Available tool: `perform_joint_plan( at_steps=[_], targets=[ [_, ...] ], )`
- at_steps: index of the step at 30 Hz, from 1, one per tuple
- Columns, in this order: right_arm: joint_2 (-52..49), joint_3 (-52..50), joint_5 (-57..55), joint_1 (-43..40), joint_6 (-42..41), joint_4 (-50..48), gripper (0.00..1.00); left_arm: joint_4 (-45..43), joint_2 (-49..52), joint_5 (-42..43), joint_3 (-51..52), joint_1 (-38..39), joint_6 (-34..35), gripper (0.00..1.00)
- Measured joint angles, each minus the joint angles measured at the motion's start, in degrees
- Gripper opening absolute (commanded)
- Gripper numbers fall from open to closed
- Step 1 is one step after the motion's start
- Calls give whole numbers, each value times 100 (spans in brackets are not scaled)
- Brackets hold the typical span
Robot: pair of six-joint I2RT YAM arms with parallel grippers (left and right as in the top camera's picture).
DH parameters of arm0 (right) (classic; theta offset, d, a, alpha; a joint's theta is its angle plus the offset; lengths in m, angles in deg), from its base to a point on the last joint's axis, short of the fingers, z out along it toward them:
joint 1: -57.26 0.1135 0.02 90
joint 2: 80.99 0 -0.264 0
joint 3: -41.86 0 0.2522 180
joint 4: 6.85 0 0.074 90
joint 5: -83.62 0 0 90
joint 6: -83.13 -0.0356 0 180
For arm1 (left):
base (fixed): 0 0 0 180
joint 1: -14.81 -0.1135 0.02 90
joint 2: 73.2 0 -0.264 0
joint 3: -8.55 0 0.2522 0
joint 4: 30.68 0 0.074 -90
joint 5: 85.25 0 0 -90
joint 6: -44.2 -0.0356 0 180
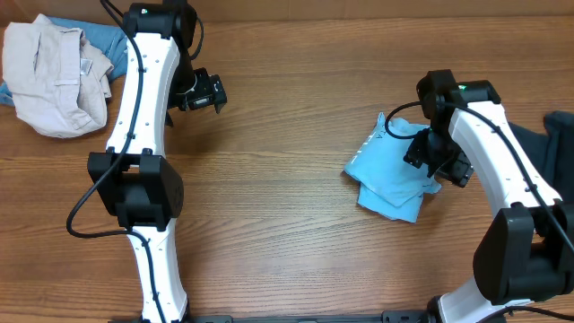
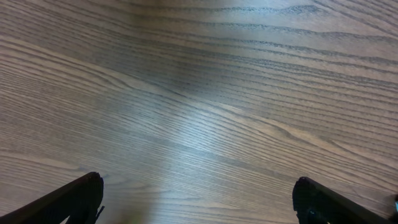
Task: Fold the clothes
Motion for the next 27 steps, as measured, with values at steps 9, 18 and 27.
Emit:
perform_joint_plan(
  at_steps=[9, 18, 27],
  targets=[
    [140, 535, 1270, -249, 1027, -693, 83, 0, 0, 0, 2, 0, -105, 100],
    [-286, 273, 2546, -1471, 1847, -1322, 67, 0, 0, 0, 4, 0, -131, 100],
    [-332, -1130, 3215, -1528, 1893, -2747, 35, 4, 0, 0, 4, 0, -136, 100]
  ],
)
